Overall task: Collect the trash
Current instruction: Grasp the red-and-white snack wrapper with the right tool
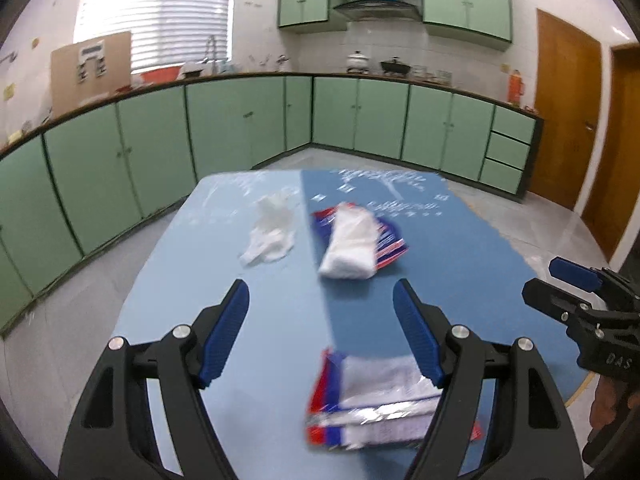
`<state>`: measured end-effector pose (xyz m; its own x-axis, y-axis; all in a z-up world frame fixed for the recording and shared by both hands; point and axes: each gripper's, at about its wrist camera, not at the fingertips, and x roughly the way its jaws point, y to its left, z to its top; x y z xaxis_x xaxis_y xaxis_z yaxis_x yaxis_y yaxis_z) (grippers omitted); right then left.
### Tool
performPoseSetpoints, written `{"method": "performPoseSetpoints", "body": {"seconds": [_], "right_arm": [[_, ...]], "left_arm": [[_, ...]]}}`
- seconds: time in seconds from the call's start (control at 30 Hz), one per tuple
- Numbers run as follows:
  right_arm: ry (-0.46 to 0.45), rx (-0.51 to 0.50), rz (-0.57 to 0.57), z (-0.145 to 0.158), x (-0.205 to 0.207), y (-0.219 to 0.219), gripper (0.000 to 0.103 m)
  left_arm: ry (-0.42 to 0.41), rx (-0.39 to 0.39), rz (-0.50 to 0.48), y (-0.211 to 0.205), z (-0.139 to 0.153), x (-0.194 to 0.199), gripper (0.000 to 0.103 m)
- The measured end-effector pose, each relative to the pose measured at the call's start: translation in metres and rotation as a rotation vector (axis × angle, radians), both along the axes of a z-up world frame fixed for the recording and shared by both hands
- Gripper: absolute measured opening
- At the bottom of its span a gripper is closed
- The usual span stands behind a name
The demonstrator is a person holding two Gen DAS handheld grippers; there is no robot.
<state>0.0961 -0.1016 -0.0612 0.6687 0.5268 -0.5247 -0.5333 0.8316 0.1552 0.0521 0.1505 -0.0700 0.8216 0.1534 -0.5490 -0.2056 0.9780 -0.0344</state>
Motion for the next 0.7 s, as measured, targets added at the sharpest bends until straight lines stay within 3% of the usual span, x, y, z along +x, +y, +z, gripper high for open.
{"method": "performPoseSetpoints", "body": {"seconds": [0.3, 0.7], "right_arm": [[0.043, -0.080, 0.087, -0.023, -0.016, 0.047, 0.074], [0.098, -0.137, 0.031, -0.049, -0.016, 0.065, 0.074]], "left_arm": [[0.020, -0.029, 0.062, 0.028, -0.019, -0.021, 0.072], [0.038, -0.050, 0.090, 0.042, -0.035, -0.027, 0.072]]}}
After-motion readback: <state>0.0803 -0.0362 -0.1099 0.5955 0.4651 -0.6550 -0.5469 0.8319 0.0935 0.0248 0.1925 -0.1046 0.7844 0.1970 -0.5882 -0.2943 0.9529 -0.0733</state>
